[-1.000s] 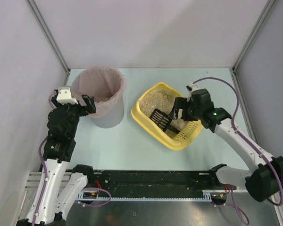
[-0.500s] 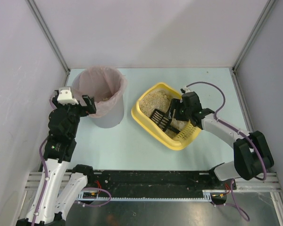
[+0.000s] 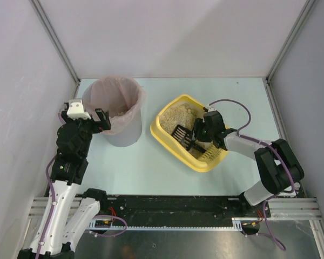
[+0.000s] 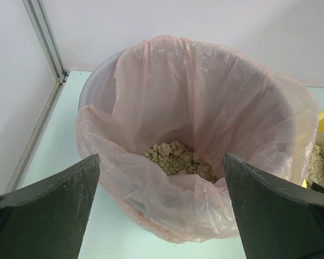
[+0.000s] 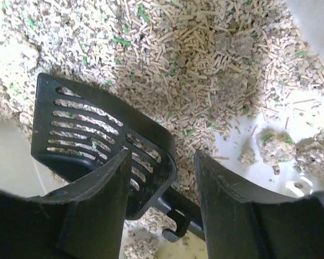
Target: Clean the litter box
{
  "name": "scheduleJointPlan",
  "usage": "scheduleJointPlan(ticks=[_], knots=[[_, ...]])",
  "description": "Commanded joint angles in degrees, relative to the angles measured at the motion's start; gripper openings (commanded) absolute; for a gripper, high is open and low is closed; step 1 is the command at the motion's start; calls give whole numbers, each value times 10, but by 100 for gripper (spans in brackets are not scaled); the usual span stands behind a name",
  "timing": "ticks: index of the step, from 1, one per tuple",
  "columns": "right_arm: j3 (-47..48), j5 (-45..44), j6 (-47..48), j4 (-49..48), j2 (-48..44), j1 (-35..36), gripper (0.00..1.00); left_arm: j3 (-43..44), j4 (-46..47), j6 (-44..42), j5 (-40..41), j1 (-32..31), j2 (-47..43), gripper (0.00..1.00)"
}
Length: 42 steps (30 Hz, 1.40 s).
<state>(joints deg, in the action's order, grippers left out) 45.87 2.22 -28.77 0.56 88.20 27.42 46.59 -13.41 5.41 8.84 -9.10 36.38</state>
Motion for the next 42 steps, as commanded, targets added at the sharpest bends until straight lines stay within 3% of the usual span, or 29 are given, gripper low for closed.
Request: scheduleJointPlan(ticks=[1,4,8,16,25,33,42], knots=[[1,-4,-9,-57,15,1,49,-4,26,-12,6,-3,0,100],[1,-8,-11,-55,19,1,42,-4,26,-12,3,-3,1,100],[1,-21,-12,-49,9,4,25,-6,27,-14,3,-3,2,100],[1,-172,0,-21,-34,36,2,-7,28,-14,-3,-3,3,100],[1,-288,38,-31,-78,82,0,-7,27,-15,-3,-5,1,100],[1,-479,192,-89,-97,178,0,-10,29,-22,-8,-11,-3,100],[1,-468,218,-146,-91,188,0,22,37,-41,-34,-31,1,100]])
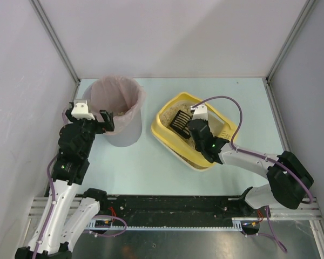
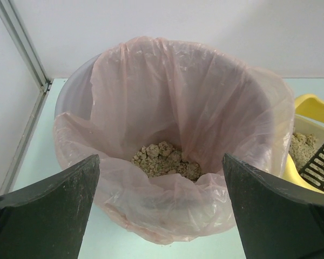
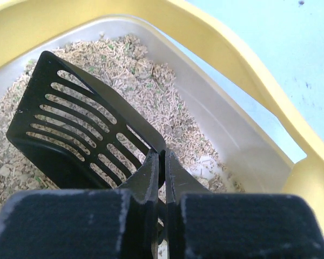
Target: Clean the litter box
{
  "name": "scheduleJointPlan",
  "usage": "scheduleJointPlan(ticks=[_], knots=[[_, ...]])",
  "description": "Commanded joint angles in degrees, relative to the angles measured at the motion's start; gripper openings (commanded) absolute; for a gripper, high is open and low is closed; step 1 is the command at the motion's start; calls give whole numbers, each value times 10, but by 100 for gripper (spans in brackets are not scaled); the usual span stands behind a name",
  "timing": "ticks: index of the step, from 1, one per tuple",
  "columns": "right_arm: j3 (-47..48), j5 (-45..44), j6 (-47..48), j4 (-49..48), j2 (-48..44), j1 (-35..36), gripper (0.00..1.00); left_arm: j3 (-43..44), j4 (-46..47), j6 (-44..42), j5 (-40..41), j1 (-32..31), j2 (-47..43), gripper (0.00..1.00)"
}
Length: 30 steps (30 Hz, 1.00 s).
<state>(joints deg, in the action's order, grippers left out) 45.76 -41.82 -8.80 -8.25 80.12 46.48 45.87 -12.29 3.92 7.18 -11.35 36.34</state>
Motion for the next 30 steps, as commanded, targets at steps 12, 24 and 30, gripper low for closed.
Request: scheduleJointPlan(ticks=[12,24,30], knots=[[-11,4,-87,-29,24,7,0,12,26,-31,-26,-15,-1,100],[-11,-27,-176,-9,37,51,0,0,26,-32,-21,-15,-11,100],[-12,-50,-165,-43,47,49,0,-1,25,-33,-28,-15,-7,100]])
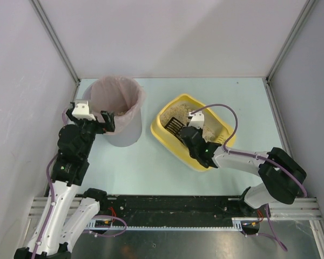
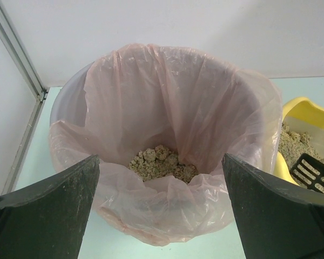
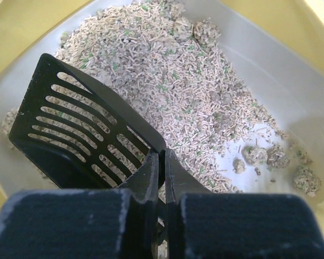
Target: Clean the litter box
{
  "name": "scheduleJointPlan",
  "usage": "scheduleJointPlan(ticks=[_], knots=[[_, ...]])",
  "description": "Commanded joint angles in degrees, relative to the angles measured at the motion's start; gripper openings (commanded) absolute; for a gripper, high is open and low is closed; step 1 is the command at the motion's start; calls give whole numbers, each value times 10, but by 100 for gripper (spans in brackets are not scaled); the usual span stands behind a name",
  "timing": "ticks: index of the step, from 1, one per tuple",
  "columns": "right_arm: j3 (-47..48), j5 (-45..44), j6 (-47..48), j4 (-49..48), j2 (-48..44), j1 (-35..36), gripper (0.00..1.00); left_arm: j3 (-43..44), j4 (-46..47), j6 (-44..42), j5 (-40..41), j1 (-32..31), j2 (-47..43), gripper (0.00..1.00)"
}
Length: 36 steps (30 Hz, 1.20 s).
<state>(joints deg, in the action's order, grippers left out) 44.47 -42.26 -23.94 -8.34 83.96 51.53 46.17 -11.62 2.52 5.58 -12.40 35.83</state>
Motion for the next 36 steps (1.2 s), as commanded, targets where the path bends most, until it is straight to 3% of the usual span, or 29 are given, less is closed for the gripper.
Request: scheduleJointPlan(ticks=[1,13,22,32,36], knots=[[1,-56,3,-54,11,-3,0,-3,19,-20,-12,-4,-2,100],[0,-9,74,-166,-8,-47,0,7,21,-38,-16,-20,14,100],[-21,40,97,-212,-47,-60,0,86,18,-81,25,-120,65,100],[-50,75,146,-244,-110,-76,0,208,7,-80,-73,-212,191,100],[-53,103,169,-222,-143,-78,0,249,-4,-53,-168,-224,259,100]])
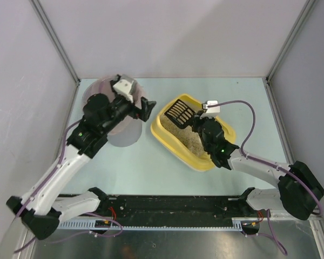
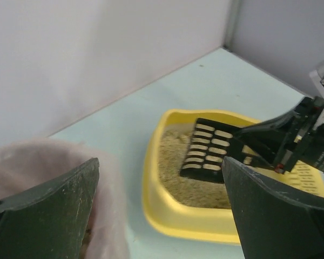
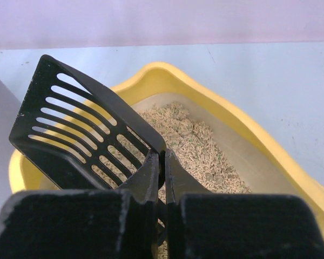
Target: Clean the litter box
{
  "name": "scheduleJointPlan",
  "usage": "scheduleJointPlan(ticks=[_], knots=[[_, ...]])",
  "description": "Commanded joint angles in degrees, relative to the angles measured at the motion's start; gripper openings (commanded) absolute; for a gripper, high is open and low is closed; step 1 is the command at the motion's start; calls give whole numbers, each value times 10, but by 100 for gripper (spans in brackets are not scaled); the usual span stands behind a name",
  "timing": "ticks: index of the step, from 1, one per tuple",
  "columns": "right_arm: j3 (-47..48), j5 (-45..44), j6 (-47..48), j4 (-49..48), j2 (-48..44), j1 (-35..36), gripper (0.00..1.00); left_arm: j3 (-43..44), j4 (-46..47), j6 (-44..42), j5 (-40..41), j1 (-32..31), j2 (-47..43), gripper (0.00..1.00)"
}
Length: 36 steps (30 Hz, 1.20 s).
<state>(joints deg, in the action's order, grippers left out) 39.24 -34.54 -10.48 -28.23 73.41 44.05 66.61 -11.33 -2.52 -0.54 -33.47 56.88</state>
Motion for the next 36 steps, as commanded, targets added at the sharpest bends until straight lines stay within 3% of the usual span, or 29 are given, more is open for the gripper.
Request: scheduleJointPlan(ticks=[1,4,12,17,21,26,29,30,32,33,36], knots=[[-1,29,34,-15,-55,-2,0,53,-11,14,-131,-14,81,100],[-4,47,31,25,-91,-4,0,87,-23,41,-205,-13,140,100],[-17,88,25,132,-164,-3,0,148,-30,78,-278,-14,242,99],[-20,95,41,154,-181,-1,0,157,-30,89,-303,-16,280,85],[-20,96,53,152,-179,0,0,163,-33,89,-311,-25,305,68],[-20,98,51,153,-182,-1,0,158,-45,73,-279,-32,321,63],[-20,105,51,151,-182,-2,0,157,-47,71,-292,-34,329,51],[-21,107,54,151,-182,-2,0,157,-46,71,-296,-34,332,35],[-20,106,56,153,-180,-3,0,157,-49,72,-306,-34,338,20],[-21,102,54,155,-182,-5,0,155,-49,71,-305,-34,338,5],[-21,109,56,163,-186,-11,0,149,-50,70,-301,-34,336,0]])
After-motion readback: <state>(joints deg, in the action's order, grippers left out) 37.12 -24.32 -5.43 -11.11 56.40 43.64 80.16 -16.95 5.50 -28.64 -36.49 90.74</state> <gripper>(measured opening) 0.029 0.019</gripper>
